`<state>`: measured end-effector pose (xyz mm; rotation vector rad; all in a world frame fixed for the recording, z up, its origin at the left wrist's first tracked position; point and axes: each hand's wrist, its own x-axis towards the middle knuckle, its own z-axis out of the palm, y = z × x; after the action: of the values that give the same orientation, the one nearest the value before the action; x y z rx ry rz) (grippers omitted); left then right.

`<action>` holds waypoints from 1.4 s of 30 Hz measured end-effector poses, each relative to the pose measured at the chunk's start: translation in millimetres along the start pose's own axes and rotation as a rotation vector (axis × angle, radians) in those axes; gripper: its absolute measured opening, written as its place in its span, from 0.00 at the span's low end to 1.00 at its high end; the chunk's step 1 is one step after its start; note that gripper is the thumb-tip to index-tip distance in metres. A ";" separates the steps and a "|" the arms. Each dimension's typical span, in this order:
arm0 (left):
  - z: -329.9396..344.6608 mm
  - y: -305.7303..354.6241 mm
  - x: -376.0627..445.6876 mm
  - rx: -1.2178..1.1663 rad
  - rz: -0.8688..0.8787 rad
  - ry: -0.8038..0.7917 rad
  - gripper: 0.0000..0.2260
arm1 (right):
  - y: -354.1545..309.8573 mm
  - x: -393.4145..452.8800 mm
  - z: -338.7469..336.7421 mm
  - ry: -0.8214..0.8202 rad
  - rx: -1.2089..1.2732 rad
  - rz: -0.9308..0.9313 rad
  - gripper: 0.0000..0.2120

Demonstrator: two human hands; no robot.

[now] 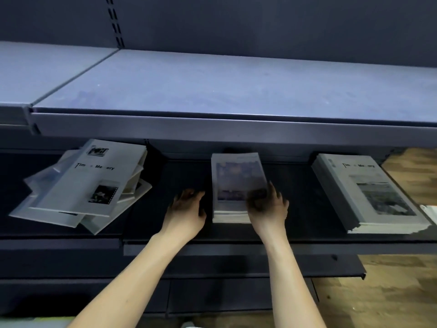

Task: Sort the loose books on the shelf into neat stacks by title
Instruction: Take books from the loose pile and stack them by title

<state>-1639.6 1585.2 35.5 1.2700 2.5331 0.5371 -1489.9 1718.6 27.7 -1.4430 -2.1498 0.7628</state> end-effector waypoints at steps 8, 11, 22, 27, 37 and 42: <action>2.9 3.9 8.0 0.005 -0.014 -0.031 0.23 | 13.8 -9.6 24.0 0.090 0.166 -0.107 0.23; 4.0 5.9 8.0 0.013 -0.018 -0.044 0.22 | 14.2 -10.8 22.3 0.096 0.187 -0.115 0.25; -3.9 2.5 -7.5 0.035 -0.003 -0.013 0.22 | 2.6 -28.8 5.7 0.099 0.158 -0.166 0.25; -13.5 -6.5 -24.8 0.031 -0.028 0.033 0.23 | -19.8 -47.6 6.3 0.065 0.043 -0.247 0.27; -41.5 -42.8 -63.1 0.001 -0.108 0.175 0.22 | -62.1 -80.7 31.8 -0.064 0.256 -0.319 0.28; -49.2 -62.6 -69.3 -0.032 -0.143 0.208 0.23 | -78.9 -92.4 49.4 -0.138 0.295 -0.327 0.28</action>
<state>-1662.6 1484.5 56.9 1.0613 2.7452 0.7078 -1542.2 1598.7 37.5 -0.8861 -2.1851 1.0238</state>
